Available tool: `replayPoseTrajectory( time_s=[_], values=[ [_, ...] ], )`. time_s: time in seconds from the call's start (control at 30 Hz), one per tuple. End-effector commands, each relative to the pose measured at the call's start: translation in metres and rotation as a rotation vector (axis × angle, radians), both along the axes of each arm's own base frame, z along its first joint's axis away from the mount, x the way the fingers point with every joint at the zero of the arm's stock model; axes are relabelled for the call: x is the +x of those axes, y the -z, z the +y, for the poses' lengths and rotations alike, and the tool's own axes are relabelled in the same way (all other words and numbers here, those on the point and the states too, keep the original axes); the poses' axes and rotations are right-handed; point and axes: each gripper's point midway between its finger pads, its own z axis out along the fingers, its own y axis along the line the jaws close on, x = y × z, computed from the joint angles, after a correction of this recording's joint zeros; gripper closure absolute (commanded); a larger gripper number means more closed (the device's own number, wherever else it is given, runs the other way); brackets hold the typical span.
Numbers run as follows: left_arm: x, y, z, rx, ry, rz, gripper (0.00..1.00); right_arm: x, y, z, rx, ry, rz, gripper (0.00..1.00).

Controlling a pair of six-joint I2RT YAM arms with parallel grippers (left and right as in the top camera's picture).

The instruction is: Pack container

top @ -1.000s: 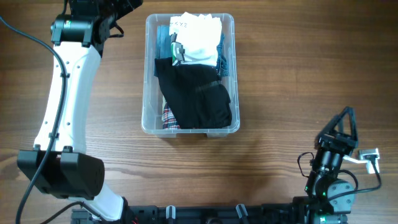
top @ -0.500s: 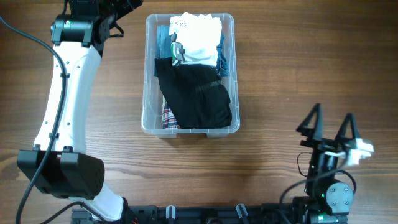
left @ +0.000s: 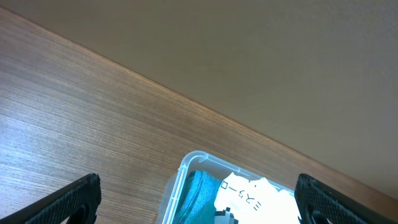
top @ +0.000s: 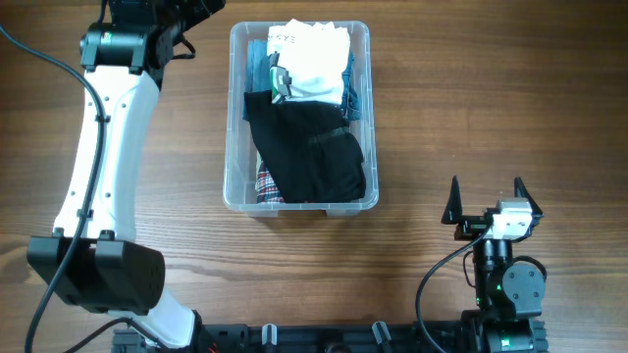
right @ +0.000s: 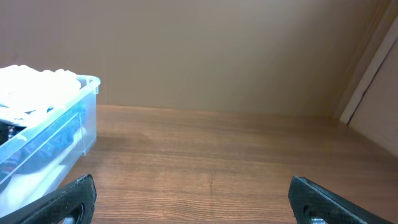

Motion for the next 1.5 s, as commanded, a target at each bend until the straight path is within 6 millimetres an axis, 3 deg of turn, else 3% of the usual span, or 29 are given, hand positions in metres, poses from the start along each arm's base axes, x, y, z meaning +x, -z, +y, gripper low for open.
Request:
replayPoseTrajectory(
  time_s=[0.0,1.07,1.23,1.47],
  values=[
    [0.001,0.001,0.004,0.012,-0.012,0.000,0.00,-0.001,-0.003,0.005,0.029,-0.030,-0.015,0.00],
    [0.001,0.003,0.004,0.012,-0.012,0.005,0.00,0.000,-0.002,0.002,0.031,-0.018,-0.014,0.00],
    [-0.031,-0.015,0.003,0.014,-0.005,0.032,0.00,0.000,-0.002,0.002,0.031,-0.018,-0.014,0.00],
    [-0.098,-0.084,-0.015,0.004,0.050,-0.067,0.00,0.000,-0.002,0.002,0.031,-0.018,-0.014,0.00]
  ],
)
